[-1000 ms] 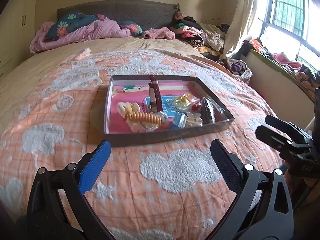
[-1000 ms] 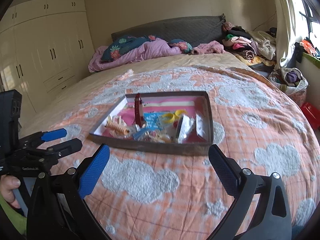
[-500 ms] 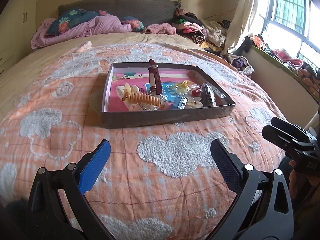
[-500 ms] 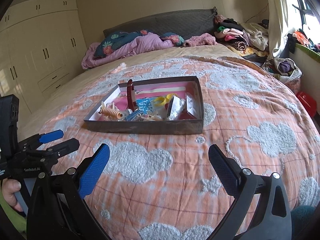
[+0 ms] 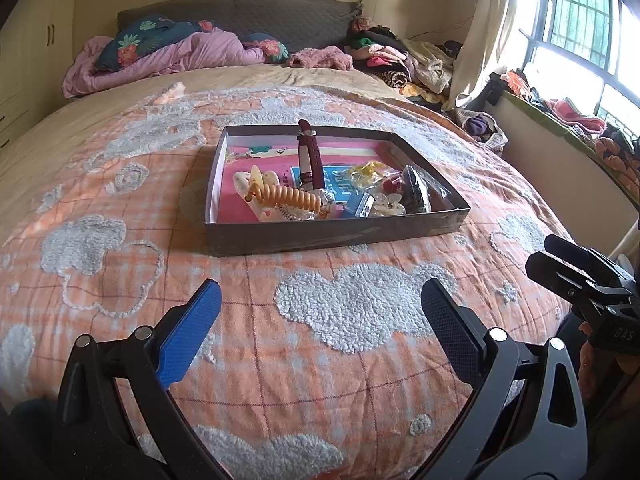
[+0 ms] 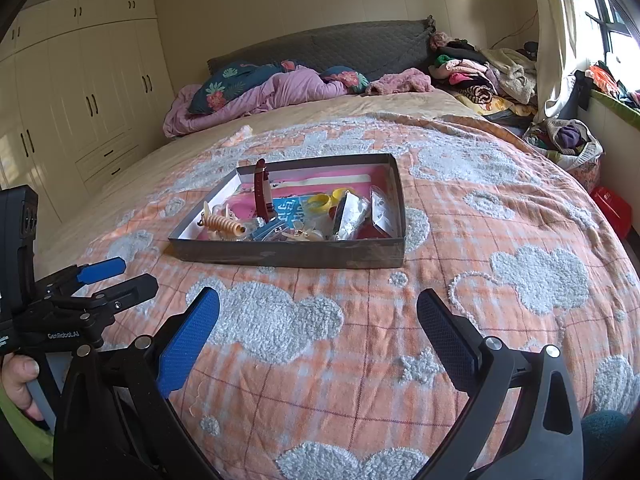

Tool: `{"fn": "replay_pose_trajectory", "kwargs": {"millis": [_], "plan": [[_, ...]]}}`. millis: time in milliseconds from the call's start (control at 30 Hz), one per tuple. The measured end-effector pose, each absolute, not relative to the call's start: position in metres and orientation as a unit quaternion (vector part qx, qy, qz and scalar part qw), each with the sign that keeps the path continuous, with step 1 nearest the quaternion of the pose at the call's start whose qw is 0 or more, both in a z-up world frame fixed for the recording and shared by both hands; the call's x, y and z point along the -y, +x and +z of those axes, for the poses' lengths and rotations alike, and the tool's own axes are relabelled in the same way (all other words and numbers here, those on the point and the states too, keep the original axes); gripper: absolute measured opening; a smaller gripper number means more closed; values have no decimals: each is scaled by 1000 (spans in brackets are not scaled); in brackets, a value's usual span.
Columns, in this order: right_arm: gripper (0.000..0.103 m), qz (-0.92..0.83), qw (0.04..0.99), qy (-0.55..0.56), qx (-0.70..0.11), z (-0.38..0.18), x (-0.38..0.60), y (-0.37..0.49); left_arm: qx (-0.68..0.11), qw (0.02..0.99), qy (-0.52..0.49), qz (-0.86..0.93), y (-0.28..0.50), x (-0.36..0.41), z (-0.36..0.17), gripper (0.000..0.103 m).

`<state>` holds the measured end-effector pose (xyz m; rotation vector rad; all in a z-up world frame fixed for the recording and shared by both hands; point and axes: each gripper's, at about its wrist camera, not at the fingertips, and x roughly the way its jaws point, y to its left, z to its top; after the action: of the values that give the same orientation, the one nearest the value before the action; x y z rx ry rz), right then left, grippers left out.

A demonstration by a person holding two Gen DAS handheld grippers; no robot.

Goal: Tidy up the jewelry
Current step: 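Open both grippers and pull them back from the box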

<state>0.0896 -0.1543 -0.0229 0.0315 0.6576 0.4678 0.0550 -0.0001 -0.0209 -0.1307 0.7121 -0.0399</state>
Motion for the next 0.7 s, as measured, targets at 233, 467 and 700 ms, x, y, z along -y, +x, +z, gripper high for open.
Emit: {"fn": "replay_pose_trajectory", "kwargs": {"millis": [233,467,700], "plan": [[98,228,919,16,-320,-23,154,90,-347,936,-63,-20,54,-1,-19,93],[98,228,919,15,-320,-23,154,89,-345,936,-63,-20,54,-3,-17,93],[98,228,919,15,-320,-23,154,89,-345,936,-61,-17,54,-3,-17,93]]}}
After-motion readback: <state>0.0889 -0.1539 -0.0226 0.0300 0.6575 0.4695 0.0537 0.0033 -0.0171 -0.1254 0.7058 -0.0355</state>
